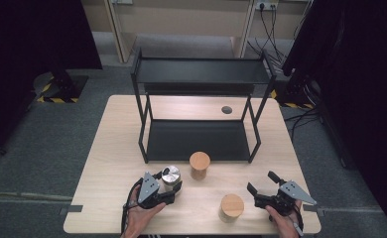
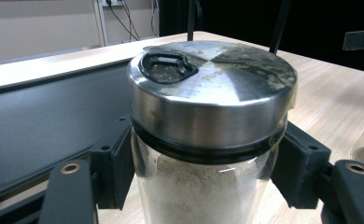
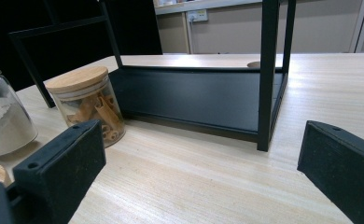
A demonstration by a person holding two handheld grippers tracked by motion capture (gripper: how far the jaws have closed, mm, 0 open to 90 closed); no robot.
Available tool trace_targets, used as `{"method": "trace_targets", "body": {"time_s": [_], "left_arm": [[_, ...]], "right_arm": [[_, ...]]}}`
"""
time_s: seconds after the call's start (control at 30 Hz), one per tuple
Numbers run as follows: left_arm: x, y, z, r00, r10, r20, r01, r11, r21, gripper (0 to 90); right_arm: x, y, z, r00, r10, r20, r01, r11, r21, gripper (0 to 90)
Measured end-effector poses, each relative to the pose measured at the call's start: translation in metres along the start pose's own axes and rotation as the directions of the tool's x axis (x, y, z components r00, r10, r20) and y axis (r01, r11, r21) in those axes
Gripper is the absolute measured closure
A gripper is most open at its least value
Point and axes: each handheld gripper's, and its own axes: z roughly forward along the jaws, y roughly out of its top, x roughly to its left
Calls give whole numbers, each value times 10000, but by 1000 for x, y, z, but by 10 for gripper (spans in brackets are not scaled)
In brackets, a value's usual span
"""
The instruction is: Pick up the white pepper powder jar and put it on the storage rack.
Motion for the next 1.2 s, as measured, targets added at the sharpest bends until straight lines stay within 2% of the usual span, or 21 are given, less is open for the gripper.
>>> {"method": "trace_targets", "body": {"time_s": [0.4, 0.97, 1.2], "left_arm": [[8, 13, 2, 9999, -128, -82, 127, 9999, -37, 309], [18, 33, 19, 9971, -202, -733, 193, 9997, -132, 309], [24, 44, 27, 9950, -284, -953, 283, 9996, -25, 309]], "right_arm": [[0, 0, 0, 10000, -1, -13, 1, 10000, -3, 9], [0, 0, 0, 10000, 42, -27, -42, 10000, 32, 10], [0, 0, 0, 10000, 54, -34, -54, 10000, 29, 10]]}}
